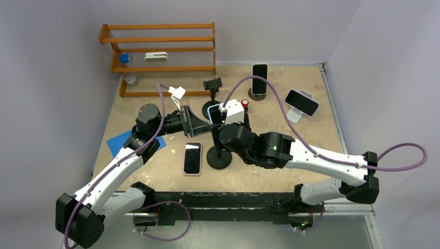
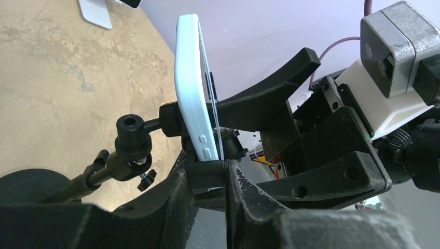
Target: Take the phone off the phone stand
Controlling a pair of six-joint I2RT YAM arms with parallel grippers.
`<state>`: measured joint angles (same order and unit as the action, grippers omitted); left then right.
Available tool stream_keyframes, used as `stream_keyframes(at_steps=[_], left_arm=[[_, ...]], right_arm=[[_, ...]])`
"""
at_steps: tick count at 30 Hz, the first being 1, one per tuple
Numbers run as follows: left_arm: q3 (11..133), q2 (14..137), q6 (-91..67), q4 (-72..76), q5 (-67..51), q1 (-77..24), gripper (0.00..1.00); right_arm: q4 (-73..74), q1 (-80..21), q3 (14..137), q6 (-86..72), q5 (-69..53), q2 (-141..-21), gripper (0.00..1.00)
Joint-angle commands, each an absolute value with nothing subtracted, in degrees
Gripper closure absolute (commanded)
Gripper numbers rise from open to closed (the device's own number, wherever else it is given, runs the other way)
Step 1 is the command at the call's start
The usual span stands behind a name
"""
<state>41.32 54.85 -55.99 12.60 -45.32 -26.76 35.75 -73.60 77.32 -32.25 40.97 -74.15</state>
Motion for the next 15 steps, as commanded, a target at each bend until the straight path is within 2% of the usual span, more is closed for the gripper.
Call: stream_keyframes(at_steps=[1, 2, 6, 7, 15], left_arm=[[40.96, 54.76, -56.02, 16.17, -46.53, -26.98, 0.95], [40.96, 54.71, -56.21, 16.17, -46.43, -26.98, 1.00], [40.55, 54.04, -57.22, 16.08, -45.30, -26.98, 1.00], [40.48, 53.77, -57.37, 15.90, -44.89, -26.98, 1.00], [40.62, 53.44, -60.20, 12.56, -42.39, -26.98, 1.00]], right_arm=[[33.70, -73.92, 78.07, -31.54, 41.80, -73.00, 0.49], [33.56, -73.92, 77.99, -31.58, 41.64, -72.77, 0.45], [30.98, -73.92, 76.41, -31.16, 40.90, -70.62, 0.08], [29.98, -73.92, 75.91, -31.00, 40.72, -70.04, 0.02], [26.87, -73.92, 72.38, -30.69, 41.57, -68.05, 0.01]])
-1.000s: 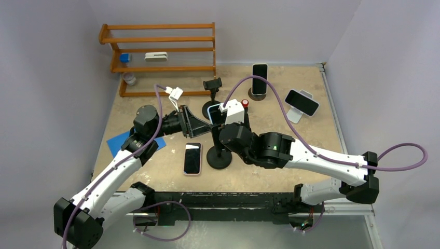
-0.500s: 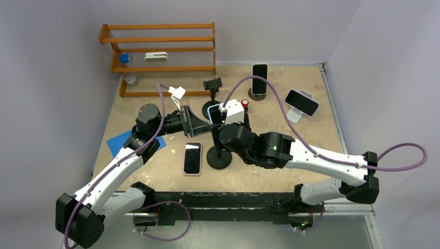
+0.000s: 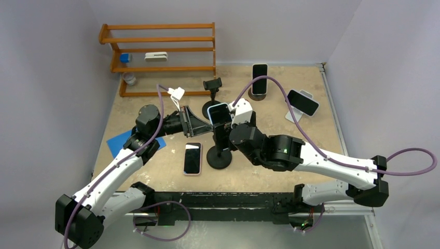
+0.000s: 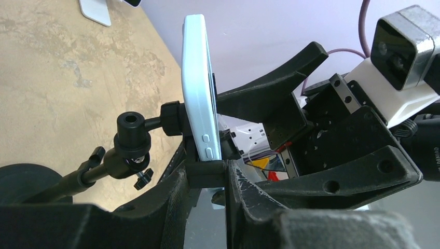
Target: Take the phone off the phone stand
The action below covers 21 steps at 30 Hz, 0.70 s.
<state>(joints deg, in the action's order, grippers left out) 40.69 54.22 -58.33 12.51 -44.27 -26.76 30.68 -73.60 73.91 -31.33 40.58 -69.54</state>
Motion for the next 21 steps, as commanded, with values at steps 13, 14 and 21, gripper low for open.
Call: stream_keyframes(at_steps=[13, 14, 21], left_arm=[[40.25, 52.38, -63.28, 11.17, -41.04, -26.98, 1.00], [40.25, 52.31, -63.24, 11.04, -41.14, -26.98, 1.00], [40.17, 51.97, -62.67, 10.40, -41.43, -26.98, 1.00]], right_arm=[[23.65, -73.92, 70.67, -28.87, 42.54, -67.19, 0.01], [23.59, -73.92, 70.93, -28.65, 42.80, -67.43, 0.01], [26.85, -73.92, 72.79, -27.89, 41.88, -70.31, 0.01]])
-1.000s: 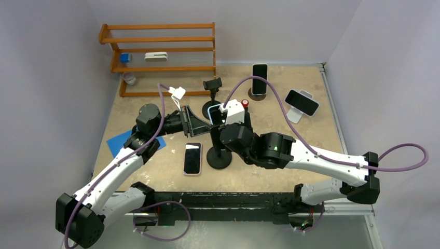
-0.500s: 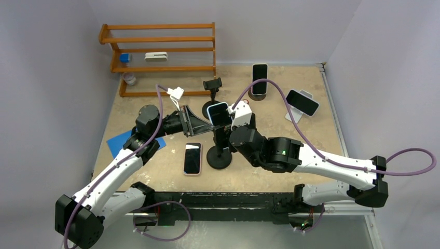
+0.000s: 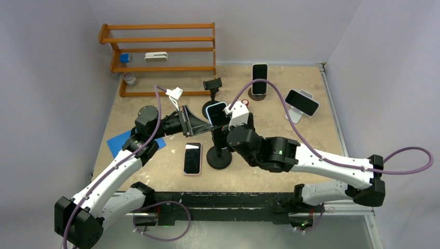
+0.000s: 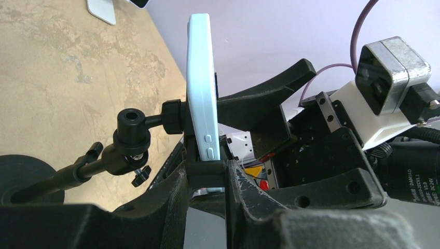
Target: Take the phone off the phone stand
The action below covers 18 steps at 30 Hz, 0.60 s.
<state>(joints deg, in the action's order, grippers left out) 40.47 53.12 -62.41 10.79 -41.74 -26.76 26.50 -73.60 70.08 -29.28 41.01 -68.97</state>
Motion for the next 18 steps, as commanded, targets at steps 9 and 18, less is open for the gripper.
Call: stream_keyframes(at_steps=[9, 18], left_arm=[[40.08, 51.77, -62.27, 10.22, -41.84, -26.98, 1.00], [40.08, 51.14, -62.01, 9.56, -41.88, -26.98, 1.00]], right_arm=[[26.52, -73.88, 72.71, -26.99, 40.82, -69.91, 0.05], [26.19, -73.83, 72.67, -27.50, 42.00, -69.92, 0.05]])
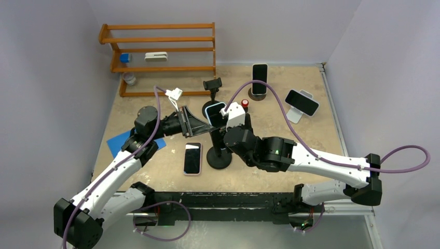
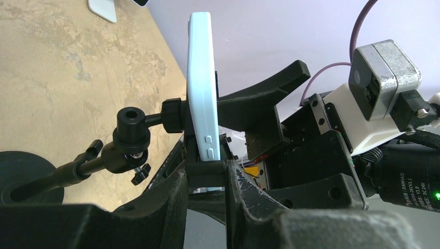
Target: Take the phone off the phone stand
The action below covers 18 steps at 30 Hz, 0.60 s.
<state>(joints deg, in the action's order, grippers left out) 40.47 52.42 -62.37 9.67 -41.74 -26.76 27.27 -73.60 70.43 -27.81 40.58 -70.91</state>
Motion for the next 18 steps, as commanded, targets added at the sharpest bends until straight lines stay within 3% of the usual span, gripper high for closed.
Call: stream_keyframes(at_steps=[1, 11, 14, 18], left_arm=[[40.08, 51.15, -61.97, 9.54, -41.89, -26.98, 1.00], [40.17, 50.80, -61.87, 9.33, -42.27, -26.98, 1.00], [40.17, 50.80, -61.88, 9.36, -42.37, -26.98, 1.00], [40.24, 50.80, -61.66, 9.32, -42.77, -26.98, 1.00]], right_arm=[[26.19, -73.76, 72.68, -27.60, 42.22, -69.93, 0.04], [25.49, -73.22, 72.78, -27.51, 41.72, -70.22, 0.07], [25.40, -73.14, 72.55, -27.45, 41.32, -70.14, 0.15], [25.49, -73.09, 71.87, -27.75, 42.16, -69.43, 0.38]])
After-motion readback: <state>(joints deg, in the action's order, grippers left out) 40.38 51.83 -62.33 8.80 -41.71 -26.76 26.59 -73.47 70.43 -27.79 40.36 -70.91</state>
